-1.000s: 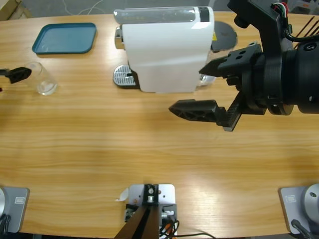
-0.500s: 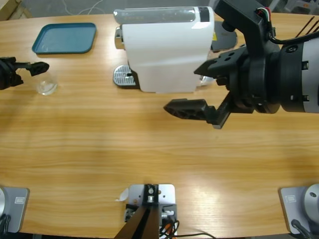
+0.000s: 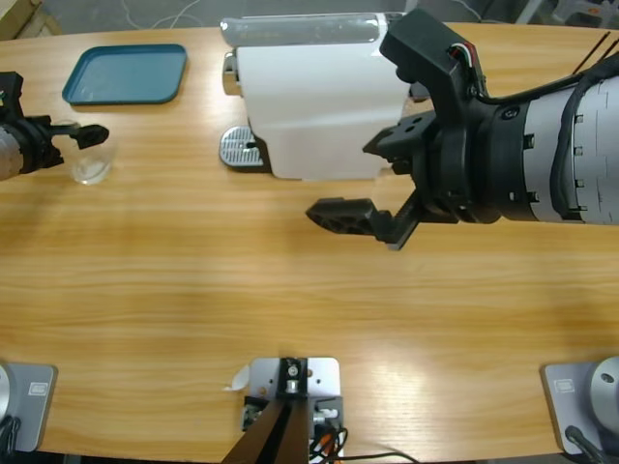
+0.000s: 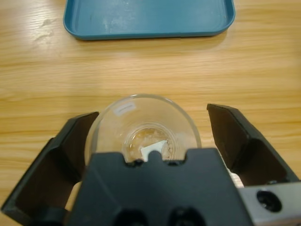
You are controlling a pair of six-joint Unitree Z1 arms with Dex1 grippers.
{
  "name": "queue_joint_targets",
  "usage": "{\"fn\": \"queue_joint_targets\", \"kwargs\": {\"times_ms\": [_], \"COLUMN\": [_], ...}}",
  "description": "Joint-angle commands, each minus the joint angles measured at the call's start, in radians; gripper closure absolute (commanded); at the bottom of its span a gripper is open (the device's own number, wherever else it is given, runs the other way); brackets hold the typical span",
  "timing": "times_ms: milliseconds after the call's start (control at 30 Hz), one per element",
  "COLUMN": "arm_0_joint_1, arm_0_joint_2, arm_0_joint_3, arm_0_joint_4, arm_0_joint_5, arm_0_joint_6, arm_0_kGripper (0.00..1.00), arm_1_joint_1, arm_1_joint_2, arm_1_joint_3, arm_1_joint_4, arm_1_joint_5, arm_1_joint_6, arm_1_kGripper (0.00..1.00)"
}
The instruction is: Pour coffee
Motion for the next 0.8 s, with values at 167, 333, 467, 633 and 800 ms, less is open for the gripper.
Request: {"fn": "queue_joint_targets", "kwargs": {"times_ms": [167, 333, 467, 633, 800], "arm_0_joint_1": [0.01, 0.01, 0.01, 0.01, -0.015], "arm_0_joint_2": [0.094, 0.085, 0.076, 0.075, 0.012], "arm_0_joint_3": [0.049, 0.055, 0.057, 0.06, 0.053], "arm_0_joint_4": [-0.087, -0.087, -0.087, -0.087, -0.085], "arm_0_joint_5": [-0.012, -0.007, -0.004, -0.007, -0.079], "arm_0_joint_6": [-0.014, -0.009, -0.008, -0.004, 0.039], "arm_0_kGripper": [0.045, 0.256, 0.404, 0.511, 0.579], "arm_1_joint_1": [0.009, 0.009, 0.009, 0.009, 0.009], "arm_1_joint_2": [0.041, 0.041, 0.044, 0.035, 0.019], "arm_1_joint_3": [0.043, 0.046, 0.053, 0.057, 0.052], "arm_1_joint_4": [-0.03, -0.032, -0.038, -0.039, -0.036], "arm_1_joint_5": [-0.013, -0.013, -0.005, -0.009, -0.021], "arm_1_joint_6": [0.019, 0.023, 0.028, 0.033, 0.036], "arm_1_kGripper": [0.0, 0.0, 0.0, 0.0, 0.0]}}
